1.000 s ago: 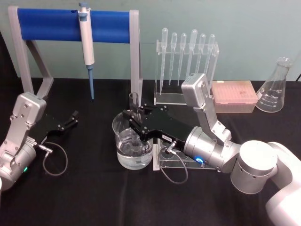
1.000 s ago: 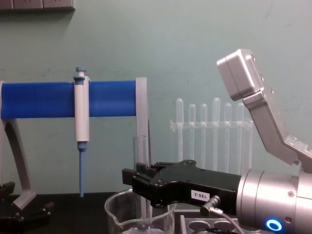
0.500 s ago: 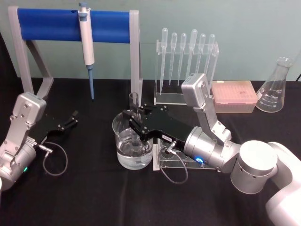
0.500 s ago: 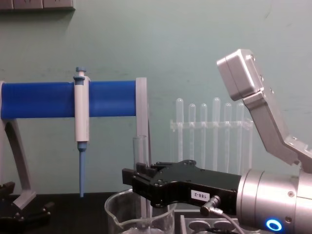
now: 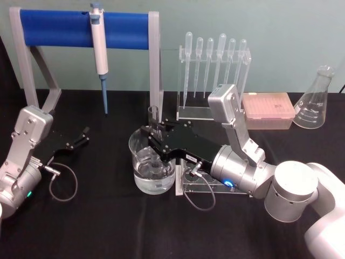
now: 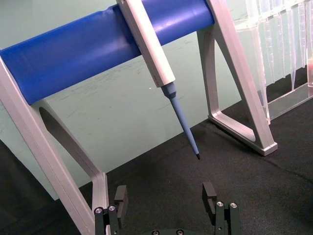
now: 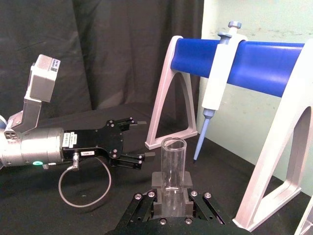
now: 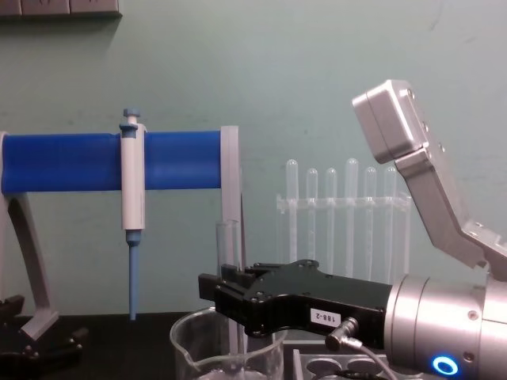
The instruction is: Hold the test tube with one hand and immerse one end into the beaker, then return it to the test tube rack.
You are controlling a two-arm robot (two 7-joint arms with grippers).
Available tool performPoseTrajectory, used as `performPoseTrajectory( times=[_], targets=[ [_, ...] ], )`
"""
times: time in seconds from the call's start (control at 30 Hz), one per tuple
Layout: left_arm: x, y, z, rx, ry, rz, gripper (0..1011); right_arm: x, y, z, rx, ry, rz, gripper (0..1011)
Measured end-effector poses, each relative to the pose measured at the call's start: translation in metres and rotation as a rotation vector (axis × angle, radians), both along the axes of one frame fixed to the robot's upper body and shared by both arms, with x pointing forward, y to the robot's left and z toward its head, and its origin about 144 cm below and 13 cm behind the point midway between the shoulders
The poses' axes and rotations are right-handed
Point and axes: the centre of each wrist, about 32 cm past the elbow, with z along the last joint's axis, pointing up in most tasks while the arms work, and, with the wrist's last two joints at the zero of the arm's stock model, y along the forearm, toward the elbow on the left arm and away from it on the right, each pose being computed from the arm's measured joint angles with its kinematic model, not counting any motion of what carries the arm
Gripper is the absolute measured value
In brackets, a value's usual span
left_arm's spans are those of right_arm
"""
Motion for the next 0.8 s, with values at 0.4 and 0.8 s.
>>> performPoseTrajectory(
  times=[0.4,0.8],
  targets=[
    [0.0000,0.0000,0.0000,0.000,0.000,0.000,1000,0.0000,0.0000,0.0000,0.000,0.000,0.000,224],
    [0.0000,0.0000,0.0000,0.000,0.000,0.000,1000,-0.0001,0.0001,0.0020,0.002,-0.003,0.000,225]
  ],
)
